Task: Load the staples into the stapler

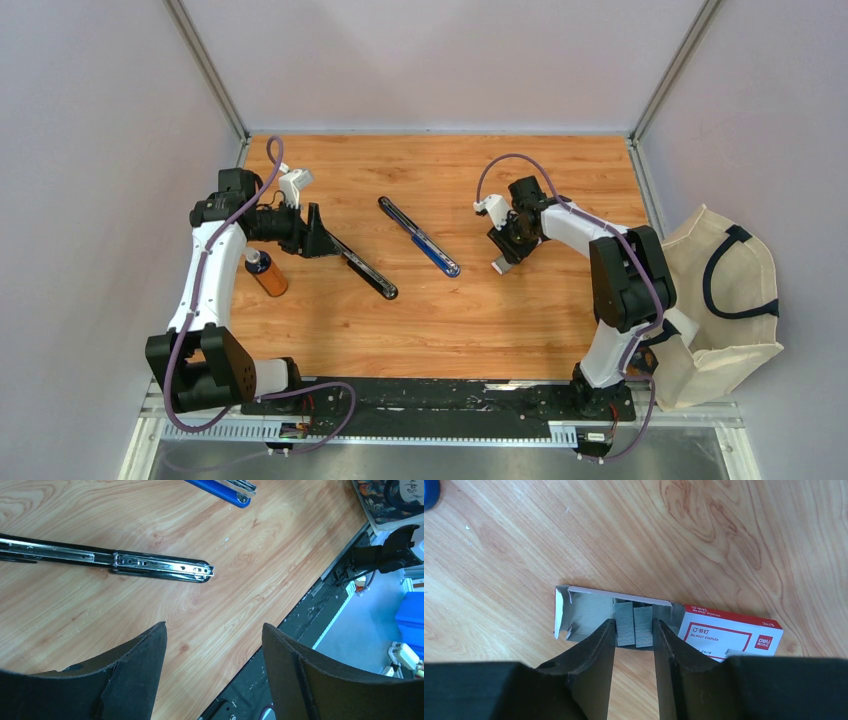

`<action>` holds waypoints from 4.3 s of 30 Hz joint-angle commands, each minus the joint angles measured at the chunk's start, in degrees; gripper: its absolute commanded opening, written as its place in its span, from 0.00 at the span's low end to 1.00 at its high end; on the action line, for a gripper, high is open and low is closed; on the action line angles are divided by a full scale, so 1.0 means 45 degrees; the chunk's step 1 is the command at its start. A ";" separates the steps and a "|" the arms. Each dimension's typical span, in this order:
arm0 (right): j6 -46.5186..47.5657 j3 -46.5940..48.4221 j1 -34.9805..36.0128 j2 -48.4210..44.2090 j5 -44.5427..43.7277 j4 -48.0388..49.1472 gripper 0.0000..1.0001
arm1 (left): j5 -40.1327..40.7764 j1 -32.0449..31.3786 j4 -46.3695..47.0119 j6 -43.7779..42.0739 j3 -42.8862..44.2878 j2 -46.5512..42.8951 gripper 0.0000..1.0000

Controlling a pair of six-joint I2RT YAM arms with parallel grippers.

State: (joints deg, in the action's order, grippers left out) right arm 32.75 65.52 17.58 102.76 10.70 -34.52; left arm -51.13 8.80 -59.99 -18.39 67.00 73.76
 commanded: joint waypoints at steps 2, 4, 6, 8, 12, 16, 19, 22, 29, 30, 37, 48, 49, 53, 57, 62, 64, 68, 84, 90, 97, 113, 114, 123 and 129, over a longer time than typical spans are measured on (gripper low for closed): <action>-0.0189 -0.0028 -0.0060 -0.0472 -0.0170 0.0523 0.36 | -0.0395 0.0076 0.0186 -0.0346 -0.0065 -0.0140 0.78; -0.0208 -0.0008 -0.0060 -0.0434 -0.0190 0.0523 0.37 | -0.0395 0.0076 0.0186 -0.0327 -0.0065 -0.0140 0.78; -0.0208 -0.0008 -0.0060 -0.0336 -0.0229 0.0504 0.38 | -0.0395 0.0076 0.0186 -0.0327 -0.0085 -0.0121 0.78; -0.0208 -0.0008 -0.0060 -0.0199 -0.0307 0.0504 0.40 | -0.0414 0.0076 0.0186 -0.0327 -0.0085 -0.0121 0.78; -0.0189 0.0050 -0.0079 0.0074 -0.0385 0.0465 0.43 | -0.0414 0.0076 0.0166 -0.0327 -0.0085 -0.0179 0.78; -0.0169 0.0109 -0.0060 0.0192 -0.0249 0.0348 0.43 | -0.0434 0.0076 0.0186 -0.0327 -0.0085 -0.0180 0.78; -0.0150 0.0206 -0.0041 0.0367 -0.0132 0.0133 0.44 | -0.0453 0.0076 0.0186 -0.0327 -0.0104 -0.0179 0.78; -0.0130 0.0265 -0.0060 0.0465 -0.0112 0.0055 0.42 | -0.0453 0.0076 0.0186 -0.0327 -0.0066 -0.0179 0.78; -0.0188 0.0285 -0.0079 0.0446 -0.0053 0.0074 0.31 | -0.0453 0.0076 0.0186 -0.0307 -0.0104 -0.0160 0.78; -0.0208 0.0285 -0.0079 0.0407 -0.0053 0.0093 0.31 | -0.0453 0.0076 0.0166 -0.0327 -0.0085 -0.0160 0.78; -0.0247 0.0285 -0.0060 0.0212 -0.0170 0.0172 0.31 | -0.0473 0.0057 0.0166 -0.0346 -0.0104 -0.0180 0.78; -0.0286 0.0070 -0.0041 -0.1155 -0.0171 0.0464 0.30 | -0.0434 0.0076 0.0186 -0.0346 -0.0085 -0.0140 0.78; -0.0286 0.0050 -0.0060 -0.1253 -0.0151 0.0465 0.30 | -0.0414 0.0096 0.0166 -0.0346 -0.0085 -0.0140 0.78; -0.0306 0.0011 -0.0041 -0.1604 0.0024 0.0270 0.30 | -0.0356 0.0096 0.0186 -0.0346 -0.0065 -0.0140 0.78; -0.0403 -0.0105 0.0271 -0.2462 0.0609 -0.0296 0.30 | -0.0200 0.0134 0.0186 -0.0366 -0.0046 -0.0082 0.78; -0.0325 -0.0944 0.1694 -0.3654 0.0358 -0.0629 0.30 | -0.0004 0.0291 0.0166 -0.0424 0.0032 -0.0121 0.78; -0.0345 -0.1412 0.2572 -0.3986 0.0046 -0.0629 0.31 | 0.0151 0.0350 0.0108 -0.0463 0.0130 -0.0160 0.78; -0.0637 -0.2116 0.4078 -0.3989 -0.0365 -0.0357 0.31 | 0.0133 0.0934 -0.0866 -0.0931 0.0597 -0.0199 0.78; -0.0502 -0.2470 0.5604 -0.1721 -0.1224 -0.0004 0.52 | 0.0719 0.1522 -0.1416 -0.2065 -0.0534 -0.1820 0.78; 0.0103 -0.2820 0.5409 -0.3166 -0.1089 -0.0042 0.67 | 0.0797 0.1522 -0.1182 -0.2065 -0.0787 -0.1781 0.78; 0.1139 -0.3191 0.4823 -0.3500 -0.0932 -0.0590 0.70 | 0.0836 0.1522 -0.1142 -0.2026 -0.0846 -0.1703 0.78; 0.0418 -0.3134 0.4979 -0.2367 -0.2358 0.1108 0.70 | 0.0777 0.1522 -0.0967 -0.1928 -0.1022 -0.1722 0.78; 0.0340 -0.3114 0.5037 -0.2348 -0.2377 0.1206 0.70 | 0.0758 0.1522 -0.0947 -0.1909 -0.1042 -0.1742 0.78; -0.0207 -0.2880 0.5760 -0.2113 -0.3042 0.1910 0.66 | 0.0797 0.1522 -0.0927 -0.1870 -0.1061 -0.1839 0.78; -0.0306 -0.2762 0.5819 -0.2015 -0.2632 0.1715 0.60 | 0.0816 0.1522 -0.0889 -0.1831 -0.1081 -0.1839 0.78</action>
State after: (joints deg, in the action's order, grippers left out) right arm 32.95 52.18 43.46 92.16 -1.67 -28.80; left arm -46.78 15.20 -65.32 -26.09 62.50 66.24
